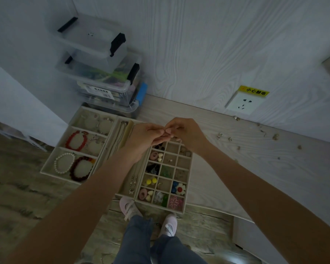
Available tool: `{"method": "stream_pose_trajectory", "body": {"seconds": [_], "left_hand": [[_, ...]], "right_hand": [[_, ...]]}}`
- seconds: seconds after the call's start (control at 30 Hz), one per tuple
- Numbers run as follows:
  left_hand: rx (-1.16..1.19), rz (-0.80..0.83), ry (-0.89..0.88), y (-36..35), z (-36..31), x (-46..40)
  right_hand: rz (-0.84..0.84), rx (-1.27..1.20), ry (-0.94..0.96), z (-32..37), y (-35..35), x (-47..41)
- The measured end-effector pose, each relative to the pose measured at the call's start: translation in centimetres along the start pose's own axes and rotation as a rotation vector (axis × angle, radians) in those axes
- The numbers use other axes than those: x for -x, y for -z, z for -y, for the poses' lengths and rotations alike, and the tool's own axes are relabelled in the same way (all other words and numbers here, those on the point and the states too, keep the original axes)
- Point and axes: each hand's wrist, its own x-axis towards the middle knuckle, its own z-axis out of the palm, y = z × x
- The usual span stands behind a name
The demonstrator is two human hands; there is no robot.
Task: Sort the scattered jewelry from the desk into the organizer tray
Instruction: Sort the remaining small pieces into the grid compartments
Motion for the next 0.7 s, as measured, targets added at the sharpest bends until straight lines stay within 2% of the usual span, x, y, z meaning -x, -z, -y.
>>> {"method": "stream_pose_trajectory", "body": {"seconds": [0.17, 0.4, 0.6, 0.7], "left_hand": [[-0.096, -0.038, -0.021, -1.0, -0.8, -1.1], [-0.221, -0.114, -0.035, -1.7, -0.6, -2.0], [-0.535, -0.153, -0.141, 0.1, 1.6, -3.0], [-0.555, -0.142, -0.161, 0.4, 2.2, -3.0]], "right_hand": [[-0.018, -0.160, -0.058, 0.0, 1.4, 0.2], [-0.094, -0.243, -0.073, -0.4, 1.9, 0.2], [-0.091, -0.142, -0.129, -1.8, 1.7, -0.5], [-0.120, -0.160, -0.174, -3.1, 1.3, -0.6]]}}
